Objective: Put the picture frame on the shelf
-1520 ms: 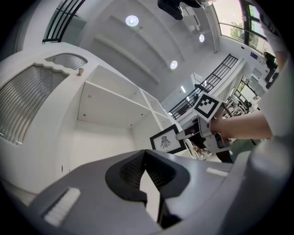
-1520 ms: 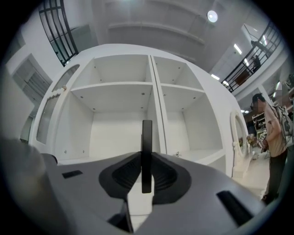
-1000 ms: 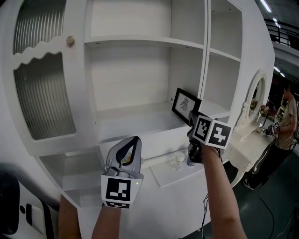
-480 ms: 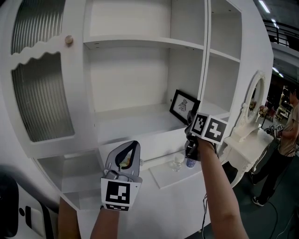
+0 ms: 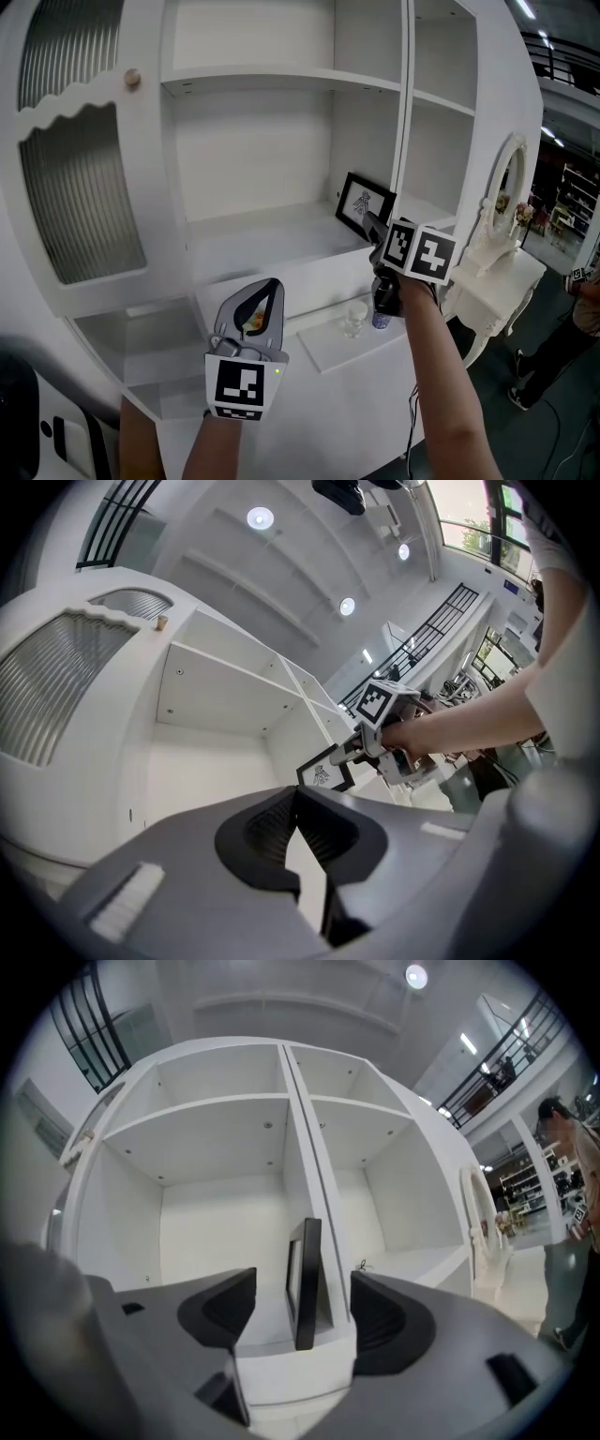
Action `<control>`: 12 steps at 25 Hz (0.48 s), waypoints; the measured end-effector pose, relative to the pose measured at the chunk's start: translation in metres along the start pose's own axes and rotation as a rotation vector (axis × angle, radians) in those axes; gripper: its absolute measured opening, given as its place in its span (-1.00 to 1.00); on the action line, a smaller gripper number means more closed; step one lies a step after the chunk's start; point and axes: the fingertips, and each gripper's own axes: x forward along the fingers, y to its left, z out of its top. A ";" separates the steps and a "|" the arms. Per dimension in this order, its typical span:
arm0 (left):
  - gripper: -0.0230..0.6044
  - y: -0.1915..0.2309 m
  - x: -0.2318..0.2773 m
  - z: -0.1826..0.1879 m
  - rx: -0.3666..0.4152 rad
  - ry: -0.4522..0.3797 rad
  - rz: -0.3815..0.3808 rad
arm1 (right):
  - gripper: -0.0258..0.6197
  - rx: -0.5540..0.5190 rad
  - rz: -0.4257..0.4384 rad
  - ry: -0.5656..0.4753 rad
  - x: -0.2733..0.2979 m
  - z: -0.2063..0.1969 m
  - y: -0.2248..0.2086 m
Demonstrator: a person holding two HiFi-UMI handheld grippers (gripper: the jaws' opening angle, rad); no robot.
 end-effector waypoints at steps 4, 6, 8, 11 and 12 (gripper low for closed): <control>-0.90 -0.006 -0.003 0.006 -0.002 -0.007 -0.008 | -0.04 -0.036 -0.010 0.014 -0.014 -0.002 0.002; -0.90 -0.008 -0.006 0.010 -0.004 -0.011 -0.013 | -0.04 -0.063 -0.013 0.013 -0.023 -0.003 0.005; -0.90 -0.010 -0.009 0.013 -0.006 -0.016 -0.017 | -0.04 -0.101 -0.017 0.009 -0.034 -0.004 0.010; -0.90 -0.011 -0.016 0.018 -0.011 -0.024 -0.025 | -0.04 -0.153 0.009 -0.011 -0.053 -0.007 0.024; -0.90 -0.012 -0.018 0.019 -0.012 -0.026 -0.030 | -0.04 -0.167 0.020 -0.021 -0.060 -0.008 0.030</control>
